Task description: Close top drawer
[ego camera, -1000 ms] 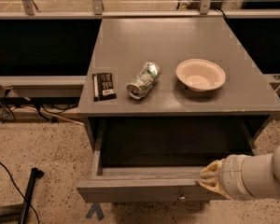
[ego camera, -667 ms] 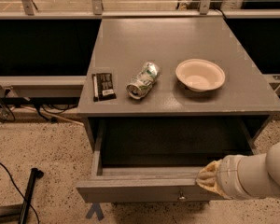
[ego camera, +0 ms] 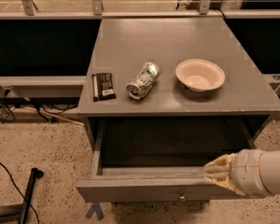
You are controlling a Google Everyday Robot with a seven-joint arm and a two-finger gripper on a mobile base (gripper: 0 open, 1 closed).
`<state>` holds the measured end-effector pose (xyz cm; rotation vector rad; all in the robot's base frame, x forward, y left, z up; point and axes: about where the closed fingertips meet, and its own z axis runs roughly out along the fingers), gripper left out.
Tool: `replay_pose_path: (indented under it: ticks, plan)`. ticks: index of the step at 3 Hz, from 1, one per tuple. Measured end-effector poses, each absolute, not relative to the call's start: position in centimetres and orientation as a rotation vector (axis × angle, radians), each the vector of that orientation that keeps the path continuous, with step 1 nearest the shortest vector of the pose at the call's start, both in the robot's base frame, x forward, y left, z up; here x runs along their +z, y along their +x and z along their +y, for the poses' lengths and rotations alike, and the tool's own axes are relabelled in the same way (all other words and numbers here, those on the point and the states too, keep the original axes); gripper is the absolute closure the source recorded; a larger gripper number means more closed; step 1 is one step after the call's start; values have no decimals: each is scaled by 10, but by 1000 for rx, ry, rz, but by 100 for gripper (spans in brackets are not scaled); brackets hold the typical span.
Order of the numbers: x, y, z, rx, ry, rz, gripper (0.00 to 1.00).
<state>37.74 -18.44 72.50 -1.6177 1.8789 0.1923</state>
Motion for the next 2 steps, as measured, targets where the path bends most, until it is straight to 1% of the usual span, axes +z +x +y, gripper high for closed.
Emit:
replay_pose_path:
  ticks: [1,2]
  plan:
    - [738,369,-185,214,-1625,1848,100]
    - [727,350,-189,238,-1678,1872,100]
